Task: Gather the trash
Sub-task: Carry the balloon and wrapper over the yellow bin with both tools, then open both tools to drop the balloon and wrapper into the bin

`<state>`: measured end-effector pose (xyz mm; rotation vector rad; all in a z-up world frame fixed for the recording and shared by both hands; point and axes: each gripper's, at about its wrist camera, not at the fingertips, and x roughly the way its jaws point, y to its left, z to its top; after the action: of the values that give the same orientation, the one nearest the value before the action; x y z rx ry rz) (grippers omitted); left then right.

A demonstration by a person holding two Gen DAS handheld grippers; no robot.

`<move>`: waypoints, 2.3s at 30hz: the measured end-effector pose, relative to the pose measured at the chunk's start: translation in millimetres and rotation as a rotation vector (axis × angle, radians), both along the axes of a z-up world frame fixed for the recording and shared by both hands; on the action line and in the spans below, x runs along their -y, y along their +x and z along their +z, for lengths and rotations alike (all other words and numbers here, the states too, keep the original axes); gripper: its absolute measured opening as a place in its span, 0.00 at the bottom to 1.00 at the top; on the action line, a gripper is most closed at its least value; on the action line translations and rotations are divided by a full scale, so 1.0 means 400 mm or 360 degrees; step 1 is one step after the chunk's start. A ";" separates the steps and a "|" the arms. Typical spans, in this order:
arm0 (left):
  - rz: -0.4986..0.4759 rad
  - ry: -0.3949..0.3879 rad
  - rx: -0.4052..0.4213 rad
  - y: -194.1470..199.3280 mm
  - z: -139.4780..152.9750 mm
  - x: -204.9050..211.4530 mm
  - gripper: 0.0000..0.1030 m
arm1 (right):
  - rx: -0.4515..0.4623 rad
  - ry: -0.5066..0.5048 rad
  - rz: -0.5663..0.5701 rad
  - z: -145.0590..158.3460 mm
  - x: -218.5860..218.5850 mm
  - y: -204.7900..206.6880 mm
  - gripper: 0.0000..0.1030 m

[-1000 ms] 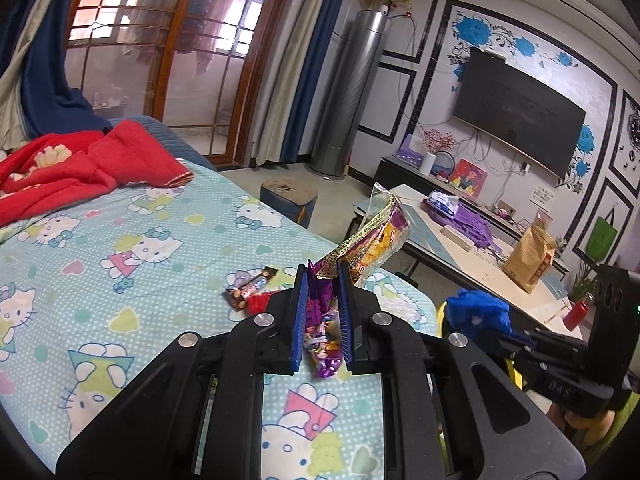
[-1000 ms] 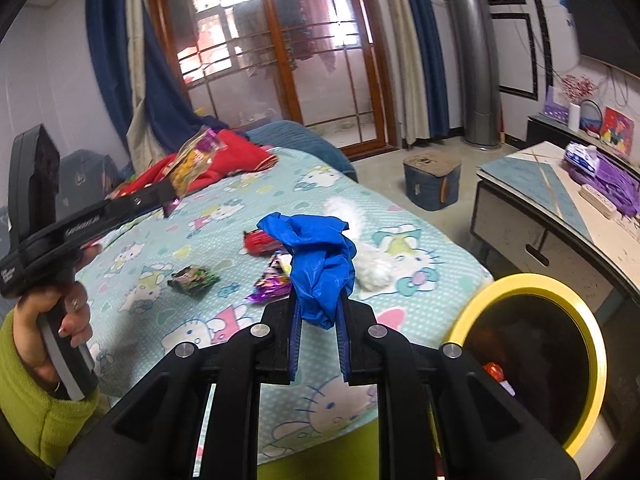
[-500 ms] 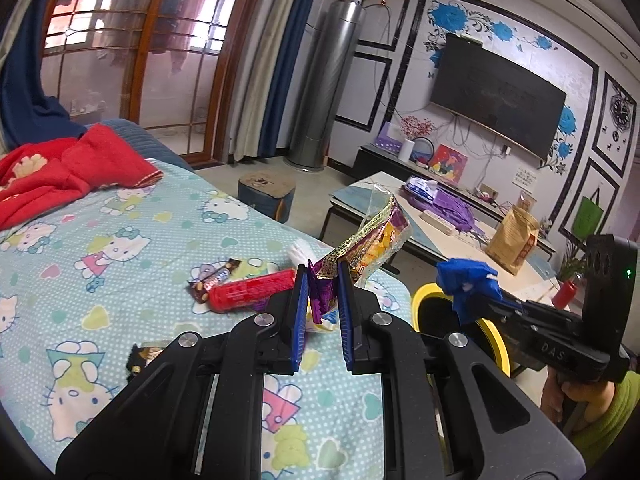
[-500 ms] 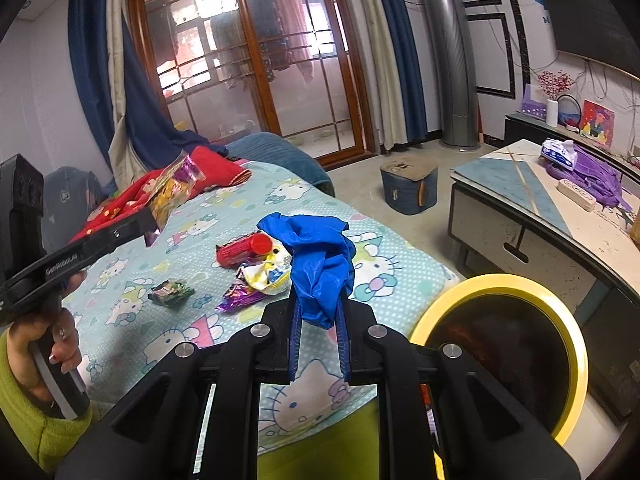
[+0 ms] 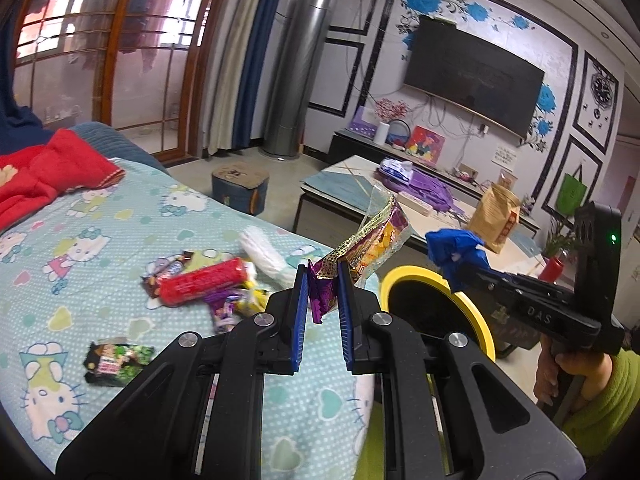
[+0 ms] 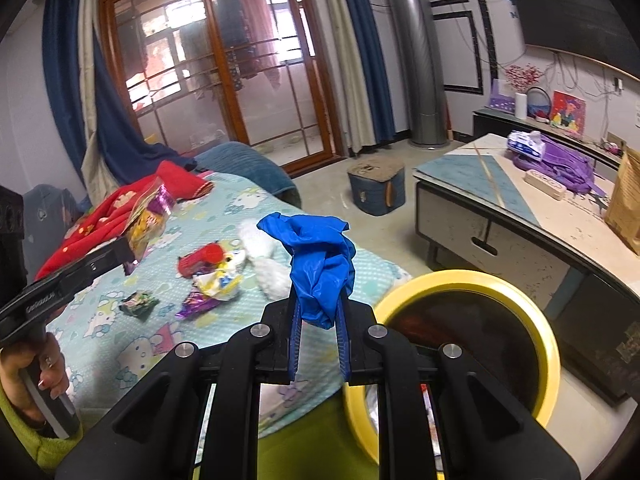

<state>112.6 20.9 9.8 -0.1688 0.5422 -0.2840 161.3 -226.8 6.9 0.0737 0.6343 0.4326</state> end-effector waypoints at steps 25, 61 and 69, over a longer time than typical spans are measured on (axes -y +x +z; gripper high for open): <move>-0.0398 0.0194 -0.0186 0.037 -0.129 0.283 0.09 | -0.0081 0.0006 -0.0364 -0.050 0.222 0.044 0.14; -0.0603 0.0445 -0.0352 0.126 -0.264 0.483 0.38 | -0.0402 0.0066 -0.0539 -0.166 0.357 0.126 0.29; -0.0527 0.0351 -0.0279 0.116 -0.213 0.443 0.77 | -0.0319 -0.0002 -0.0559 -0.138 0.334 0.111 0.46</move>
<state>159.2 -156.4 -75.3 0.1130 0.7722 -0.5313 205.6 -360.5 -48.3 0.2257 0.8017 0.0853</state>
